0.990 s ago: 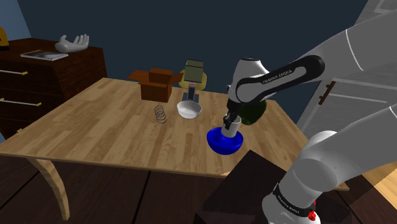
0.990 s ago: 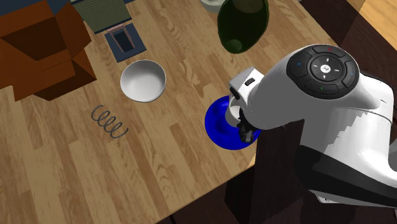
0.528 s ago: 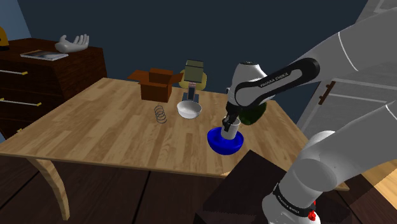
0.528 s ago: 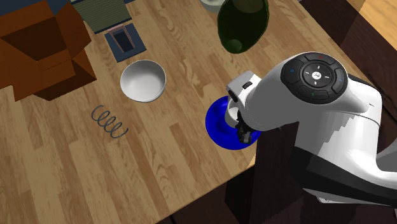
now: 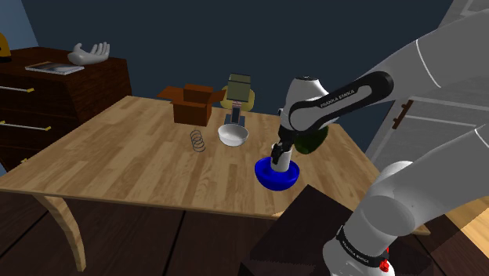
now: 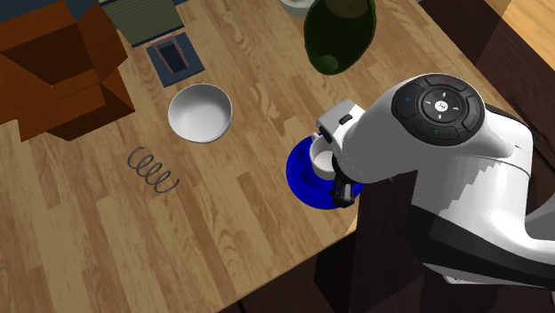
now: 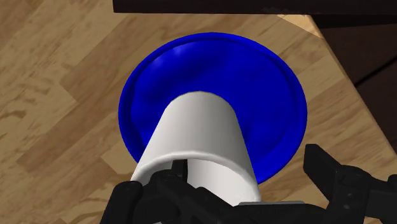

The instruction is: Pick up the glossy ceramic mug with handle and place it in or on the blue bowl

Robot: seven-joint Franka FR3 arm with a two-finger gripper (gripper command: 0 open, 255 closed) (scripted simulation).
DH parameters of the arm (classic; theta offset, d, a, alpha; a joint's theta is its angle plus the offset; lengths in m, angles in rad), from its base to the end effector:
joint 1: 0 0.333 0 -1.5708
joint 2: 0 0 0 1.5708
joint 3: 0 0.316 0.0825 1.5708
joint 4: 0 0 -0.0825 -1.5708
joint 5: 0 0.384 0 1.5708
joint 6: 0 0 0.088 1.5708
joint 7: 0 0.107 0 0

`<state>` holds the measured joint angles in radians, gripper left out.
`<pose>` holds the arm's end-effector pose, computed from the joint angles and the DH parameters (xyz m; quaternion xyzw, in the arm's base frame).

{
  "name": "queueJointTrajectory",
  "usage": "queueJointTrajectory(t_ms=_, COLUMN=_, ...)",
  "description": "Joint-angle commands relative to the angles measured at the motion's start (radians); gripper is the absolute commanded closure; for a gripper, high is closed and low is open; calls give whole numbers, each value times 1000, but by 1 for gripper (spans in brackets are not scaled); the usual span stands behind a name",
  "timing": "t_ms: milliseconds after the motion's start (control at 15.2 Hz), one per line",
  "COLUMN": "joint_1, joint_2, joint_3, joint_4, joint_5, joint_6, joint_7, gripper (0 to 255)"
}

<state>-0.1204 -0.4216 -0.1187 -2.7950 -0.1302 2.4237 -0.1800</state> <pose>0.3558 -0.0834 0.3329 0.9992 0.0230 0.0204 0.0244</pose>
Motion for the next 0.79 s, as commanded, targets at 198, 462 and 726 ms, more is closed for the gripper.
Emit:
queueJointTrajectory(t_ms=198, joint_1=4, joint_2=-110, joint_3=11, joint_4=58, joint_5=11, joint_6=-169, joint_7=-3, gripper=0)
queueJointTrajectory(t_ms=462, joint_1=4, joint_2=-110, joint_3=11, joint_4=58, joint_5=11, joint_6=-169, joint_7=-3, gripper=0)
queueJointTrajectory(t_ms=726, joint_1=4, joint_2=-110, joint_3=11, joint_4=58, joint_5=11, joint_6=-169, joint_7=-3, gripper=0)
